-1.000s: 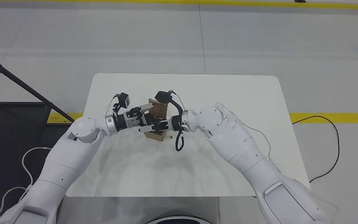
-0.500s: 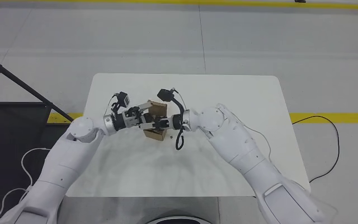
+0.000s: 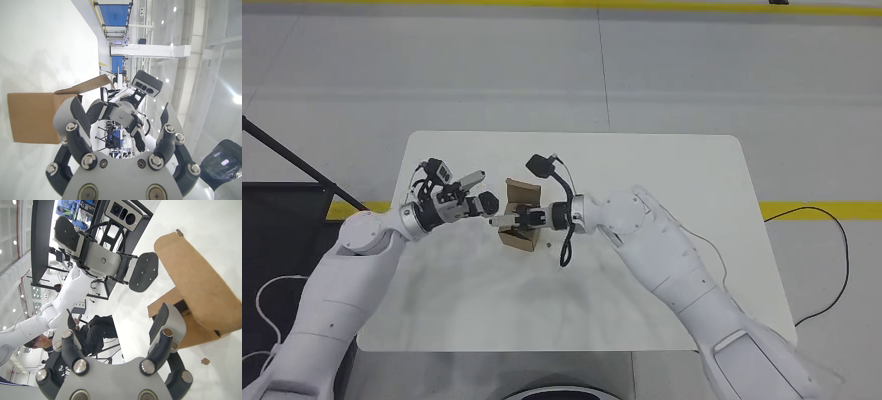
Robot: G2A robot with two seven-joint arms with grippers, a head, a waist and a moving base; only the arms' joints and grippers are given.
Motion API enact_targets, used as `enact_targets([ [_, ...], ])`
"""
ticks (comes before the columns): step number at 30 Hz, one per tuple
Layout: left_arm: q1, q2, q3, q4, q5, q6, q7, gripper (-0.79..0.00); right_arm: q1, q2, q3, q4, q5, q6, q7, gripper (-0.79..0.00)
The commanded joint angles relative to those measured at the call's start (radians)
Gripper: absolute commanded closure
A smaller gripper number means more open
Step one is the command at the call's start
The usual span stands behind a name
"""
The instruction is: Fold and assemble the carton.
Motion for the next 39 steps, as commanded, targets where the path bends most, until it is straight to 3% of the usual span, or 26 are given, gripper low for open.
enact_targets([
  [1, 0.011, 0.004, -0.025, 0.001, -0.014, -0.001, -0.005, -0.785, 0.007, -0.005, -0.004, 0.01, 0.015, 0.004, 0.01, -0.785],
  [13, 0.052, 0.013, -0.096, -0.004, -0.043, -0.006, -0.017, -0.785, 0.068, -0.049, -0.053, 0.127, 0.06, 0.007, 0.033, -0.785],
  [39, 0.065, 0.001, -0.108, -0.021, -0.021, -0.001, -0.005, -0.785, 0.111, -0.103, -0.101, 0.241, -0.002, 0.033, 0.013, -0.785],
])
